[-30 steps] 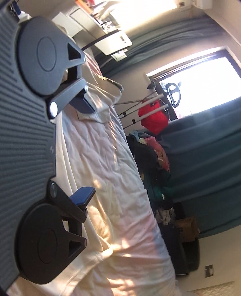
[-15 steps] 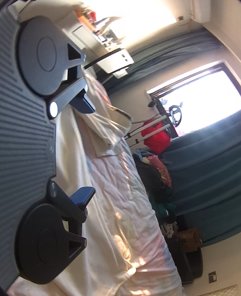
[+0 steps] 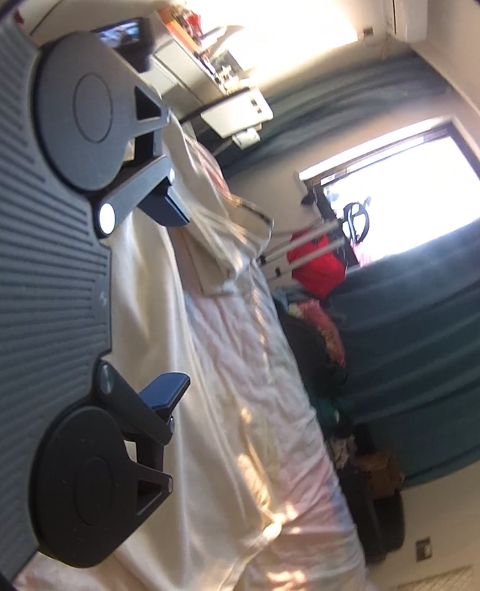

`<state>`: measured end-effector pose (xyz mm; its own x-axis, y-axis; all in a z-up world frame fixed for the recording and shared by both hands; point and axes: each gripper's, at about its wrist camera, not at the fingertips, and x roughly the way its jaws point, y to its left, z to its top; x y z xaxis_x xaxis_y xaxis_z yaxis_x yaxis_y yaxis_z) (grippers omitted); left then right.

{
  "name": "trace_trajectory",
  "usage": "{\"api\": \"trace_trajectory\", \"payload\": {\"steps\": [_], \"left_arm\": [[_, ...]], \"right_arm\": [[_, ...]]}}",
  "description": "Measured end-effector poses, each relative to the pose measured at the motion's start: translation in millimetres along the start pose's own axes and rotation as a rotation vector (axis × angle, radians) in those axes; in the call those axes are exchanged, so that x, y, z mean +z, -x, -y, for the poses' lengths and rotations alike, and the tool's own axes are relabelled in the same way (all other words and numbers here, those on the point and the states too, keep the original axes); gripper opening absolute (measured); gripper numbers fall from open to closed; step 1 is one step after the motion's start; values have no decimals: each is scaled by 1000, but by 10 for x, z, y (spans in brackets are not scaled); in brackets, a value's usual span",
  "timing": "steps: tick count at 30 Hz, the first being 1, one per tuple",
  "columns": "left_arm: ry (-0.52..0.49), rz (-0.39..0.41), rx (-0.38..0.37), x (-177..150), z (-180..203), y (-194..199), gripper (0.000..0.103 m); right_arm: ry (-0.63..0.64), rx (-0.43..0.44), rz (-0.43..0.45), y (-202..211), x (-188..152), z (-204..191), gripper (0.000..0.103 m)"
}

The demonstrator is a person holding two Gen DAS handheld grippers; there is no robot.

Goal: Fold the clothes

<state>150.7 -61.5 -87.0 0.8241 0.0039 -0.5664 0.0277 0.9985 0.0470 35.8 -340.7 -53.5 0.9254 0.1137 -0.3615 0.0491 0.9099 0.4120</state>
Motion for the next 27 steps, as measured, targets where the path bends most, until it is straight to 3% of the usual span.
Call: {"api": "trace_trajectory", "payload": {"steps": [3, 7, 11, 13, 15, 19, 22, 27], "left_arm": [[101, -24, -78, 243, 317, -380, 85], [-127, 22, -22, 459, 907, -874, 78], [-372, 71, 40, 668, 1502, -1364, 78], [-498, 53, 40, 654, 1681, -1590, 75], [-585, 11, 104, 611, 1795, -1837, 70], [-610, -20, 168, 563, 1849, -2106, 34], [-654, 13, 205, 500, 1962, -2092, 12], [-632, 109, 214, 695, 2156, -1837, 7]], "right_arm": [[-82, -67, -10, -159, 0, 274, 87], [-229, -108, -32, -393, 5, 584, 87], [-261, -125, -43, -595, -33, 725, 87], [-280, -135, -57, -703, -60, 795, 87], [-312, -138, -75, -813, -80, 876, 87], [-362, -151, -107, -1008, -122, 1004, 87], [-368, -149, -116, -1080, -136, 1021, 89], [-394, -149, -88, -1008, -111, 1050, 88]]}}
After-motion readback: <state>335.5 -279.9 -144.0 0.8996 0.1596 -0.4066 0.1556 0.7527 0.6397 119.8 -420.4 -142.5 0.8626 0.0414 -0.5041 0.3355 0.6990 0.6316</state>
